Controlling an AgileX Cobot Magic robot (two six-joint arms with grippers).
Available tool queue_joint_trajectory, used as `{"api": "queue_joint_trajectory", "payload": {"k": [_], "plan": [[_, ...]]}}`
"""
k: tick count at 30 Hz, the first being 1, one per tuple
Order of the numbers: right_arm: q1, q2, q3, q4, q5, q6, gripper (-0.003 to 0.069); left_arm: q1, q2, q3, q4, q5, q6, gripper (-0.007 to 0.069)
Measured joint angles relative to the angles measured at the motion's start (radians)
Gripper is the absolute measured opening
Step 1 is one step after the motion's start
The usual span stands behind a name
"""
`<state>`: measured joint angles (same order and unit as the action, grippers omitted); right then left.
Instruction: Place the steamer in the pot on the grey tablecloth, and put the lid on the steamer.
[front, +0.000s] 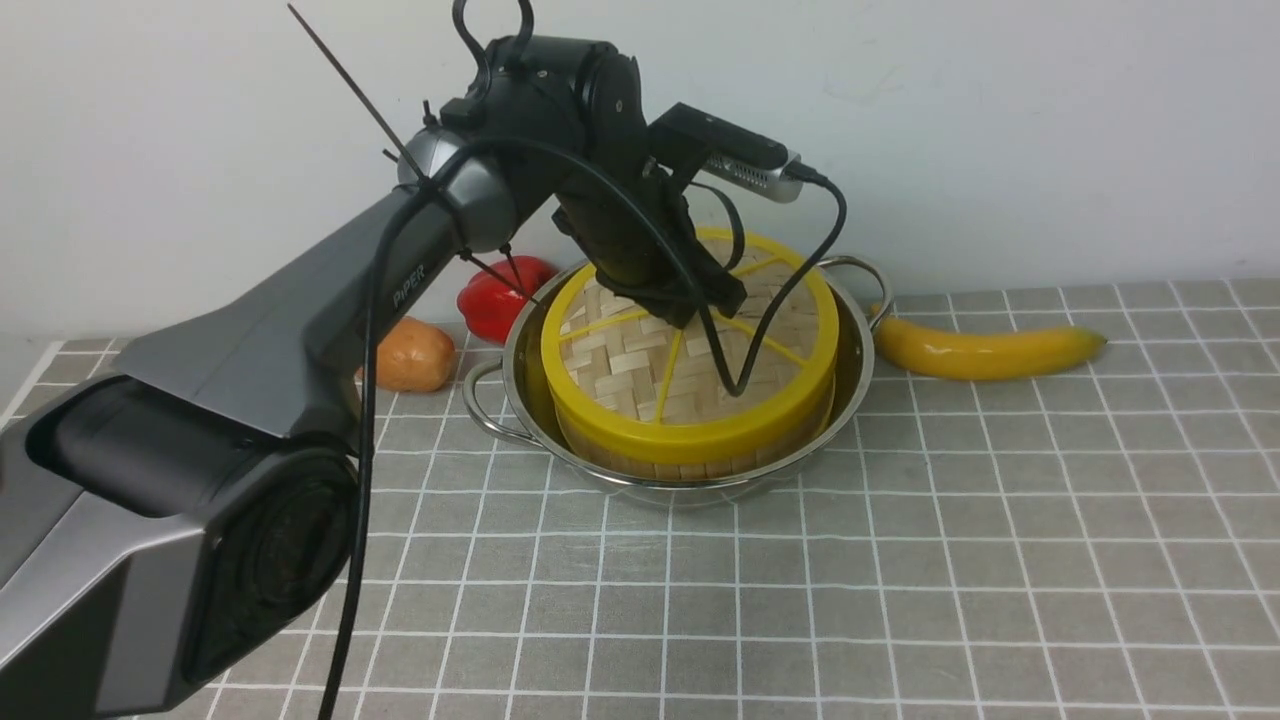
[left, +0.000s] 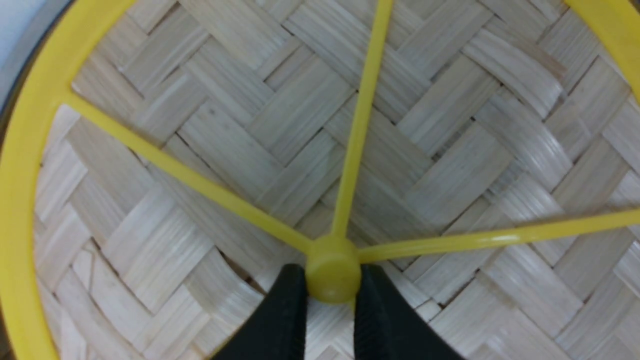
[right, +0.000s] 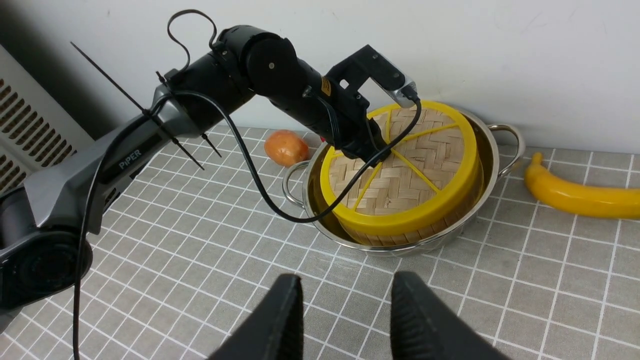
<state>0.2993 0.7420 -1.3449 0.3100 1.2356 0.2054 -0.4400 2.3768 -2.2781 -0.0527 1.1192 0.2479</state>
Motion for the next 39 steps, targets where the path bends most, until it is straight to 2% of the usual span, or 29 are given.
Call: {"api": "queue_joint_trajectory", "payload": {"k": [6, 9, 10, 11, 14, 15, 17, 21, 24, 25, 26, 27, 28, 29, 31, 33, 34, 35, 39], "plan": [[0.000, 0.000, 0.000, 0.002, 0.000, 0.000, 0.0264, 0.000, 0.000, 0.000, 0.000, 0.000, 0.001, 0.0127], [0.000, 0.000, 0.000, 0.002, 0.000, 0.000, 0.0264, 0.000, 0.002, -0.002, -0.004, -0.039, 0.004, 0.0239], [0.000, 0.000, 0.000, 0.002, 0.000, 0.000, 0.0264, 0.000, 0.002, -0.002, -0.004, -0.043, 0.004, 0.0247], [0.000, 0.000, 0.000, 0.002, 0.000, 0.000, 0.0264, 0.000, 0.004, -0.003, -0.003, -0.049, 0.004, 0.0321], [0.000, 0.000, 0.000, 0.002, 0.000, -0.001, 0.0264, -0.001, -0.001, -0.008, 0.021, -0.044, 0.002, 0.0450], [0.000, 0.000, 0.000, 0.002, 0.000, -0.001, 0.0264, -0.001, -0.001, -0.009, 0.023, -0.042, 0.002, 0.0450], [0.000, 0.000, 0.000, 0.002, 0.000, -0.006, 0.0264, -0.001, -0.020, -0.016, 0.058, -0.005, -0.002, 0.0521], [0.000, 0.000, 0.000, 0.000, 0.000, -0.041, 0.0264, -0.001, -0.102, -0.023, 0.106, 0.059, -0.024, 0.0543], [0.000, 0.000, 0.000, -0.007, 0.000, -0.077, 0.0264, -0.001, -0.173, -0.027, 0.135, 0.089, -0.037, 0.0505], [0.000, 0.000, 0.000, -0.023, 0.000, -0.097, 0.0264, -0.001, -0.219, -0.029, 0.147, 0.090, -0.039, 0.0443], [0.000, 0.000, 0.000, -0.029, 0.000, -0.104, 0.0264, -0.001, -0.225, -0.029, 0.151, 0.091, -0.041, 0.0423], [0.000, -0.001, 0.000, -0.044, 0.000, -0.118, 0.0264, -0.001, -0.253, -0.029, 0.157, 0.091, -0.044, 0.0363], [0.000, -0.009, 0.001, -0.089, -0.001, -0.142, 0.0264, -0.001, -0.304, -0.019, 0.164, 0.092, -0.046, 0.0248], [0.000, -0.017, 0.008, -0.119, -0.001, -0.152, 0.0264, -0.001, -0.335, -0.007, 0.167, 0.092, -0.046, 0.0168], [0.000, -0.051, 0.036, -0.195, -0.004, -0.159, 0.0264, 0.000, -0.397, 0.032, 0.168, 0.092, -0.046, 0.0041], [0.000, -0.108, 0.097, -0.271, -0.008, -0.155, 0.0260, 0.004, -0.458, 0.089, 0.168, 0.092, -0.046, -0.0007], [0.000, -0.108, 0.097, -0.271, -0.008, -0.153, 0.0259, 0.005, -0.473, 0.104, 0.168, 0.092, -0.046, -0.0013], [0.000, -0.167, 0.168, -0.324, -0.009, -0.134, 0.0252, 0.007, -0.520, 0.159, 0.168, 0.092, -0.046, -0.0023], [0.000, -0.347, 0.406, -0.448, -0.066, -0.056, 0.0225, 0.017, -0.714, 0.420, 0.168, 0.091, -0.046, -0.0023]]}}
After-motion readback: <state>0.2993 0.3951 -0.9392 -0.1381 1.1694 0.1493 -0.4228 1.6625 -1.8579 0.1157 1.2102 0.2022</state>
